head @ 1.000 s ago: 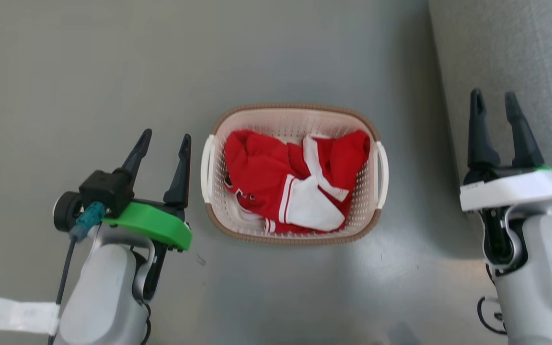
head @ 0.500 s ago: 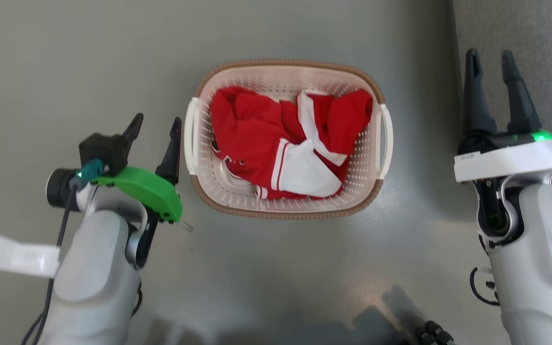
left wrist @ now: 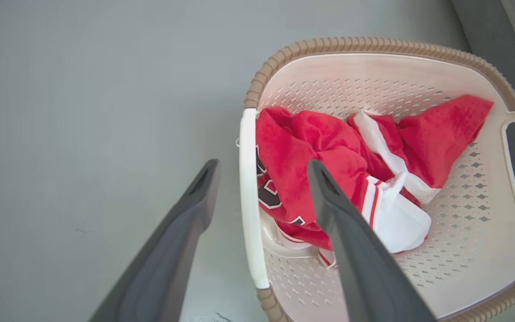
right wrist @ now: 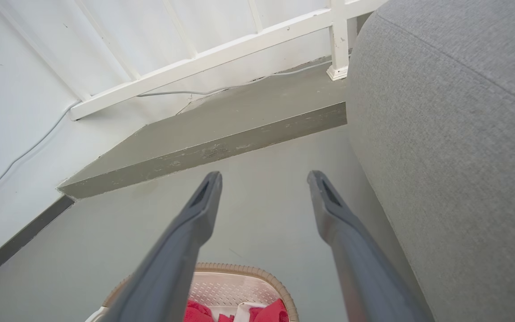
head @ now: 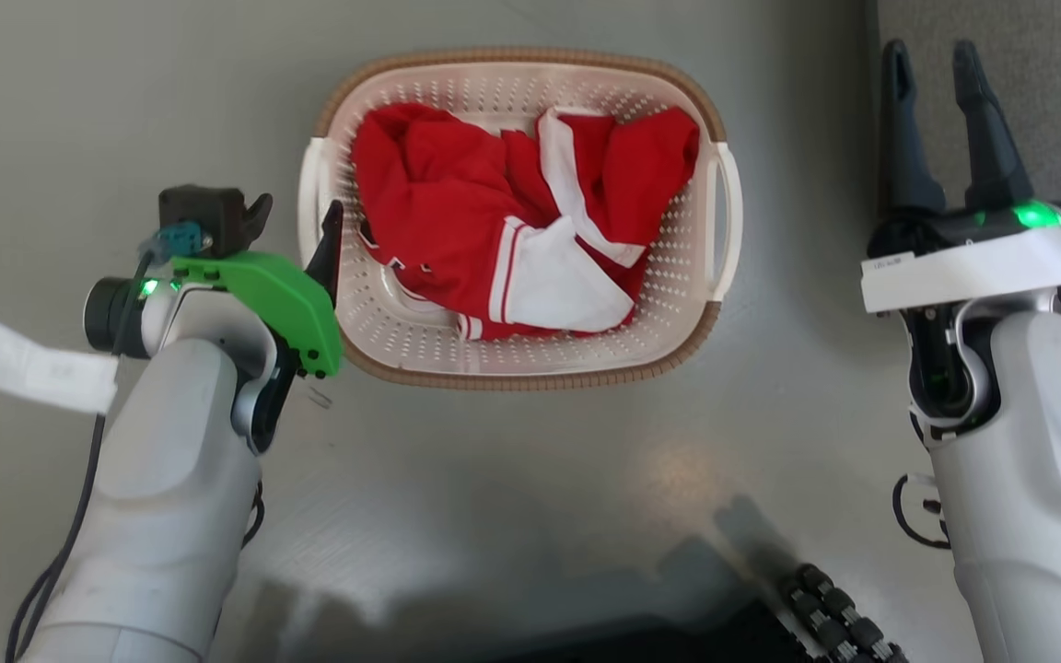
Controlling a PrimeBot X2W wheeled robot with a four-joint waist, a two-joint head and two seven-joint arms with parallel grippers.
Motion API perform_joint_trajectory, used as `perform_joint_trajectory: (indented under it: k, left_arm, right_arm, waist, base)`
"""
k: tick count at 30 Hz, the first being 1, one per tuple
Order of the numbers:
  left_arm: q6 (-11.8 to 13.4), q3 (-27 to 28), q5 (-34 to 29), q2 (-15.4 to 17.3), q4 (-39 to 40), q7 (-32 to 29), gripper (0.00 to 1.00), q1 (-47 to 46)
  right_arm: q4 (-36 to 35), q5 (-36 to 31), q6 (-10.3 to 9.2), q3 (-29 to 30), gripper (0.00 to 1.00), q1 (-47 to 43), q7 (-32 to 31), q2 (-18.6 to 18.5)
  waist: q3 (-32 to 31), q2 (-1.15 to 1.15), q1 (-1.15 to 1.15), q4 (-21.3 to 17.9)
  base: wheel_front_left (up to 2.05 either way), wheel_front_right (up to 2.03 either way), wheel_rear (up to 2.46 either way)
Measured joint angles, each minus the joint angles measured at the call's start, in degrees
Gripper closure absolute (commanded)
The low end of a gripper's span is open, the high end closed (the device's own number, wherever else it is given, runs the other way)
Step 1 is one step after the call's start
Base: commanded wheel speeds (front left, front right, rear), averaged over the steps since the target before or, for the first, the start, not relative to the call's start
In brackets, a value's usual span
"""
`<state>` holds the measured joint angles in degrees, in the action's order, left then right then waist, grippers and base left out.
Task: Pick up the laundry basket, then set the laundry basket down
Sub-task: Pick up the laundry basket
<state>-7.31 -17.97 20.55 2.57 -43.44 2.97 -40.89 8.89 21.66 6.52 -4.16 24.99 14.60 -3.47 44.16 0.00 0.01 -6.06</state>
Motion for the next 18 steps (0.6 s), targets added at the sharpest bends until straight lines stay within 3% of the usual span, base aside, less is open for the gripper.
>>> perform_joint_trajectory:
  k: [12, 18]
  left_arm:
    - [0.0, 1.6, 2.4, 1.9, -8.1, -5.4, 0.0, -7.0]
    - [0.0, -0.1, 2.5, 1.7, -10.1, -7.5, 0.0, -9.8]
  right_arm:
    - [-0.2, 0.1, 0.01, -0.6, 0.0, 2.1, 0.0, 0.3]
    - [-0.3, 0.3, 0.02, -0.7, 0.0, 3.3, 0.0, 0.3]
  waist:
    - [5.1, 0.0, 0.0, -2.4]
    - [7.5, 0.0, 0.0, -3.5]
  base:
    - [0.0, 0.0, 0.0]
    - [0.0, 0.0, 0.0]
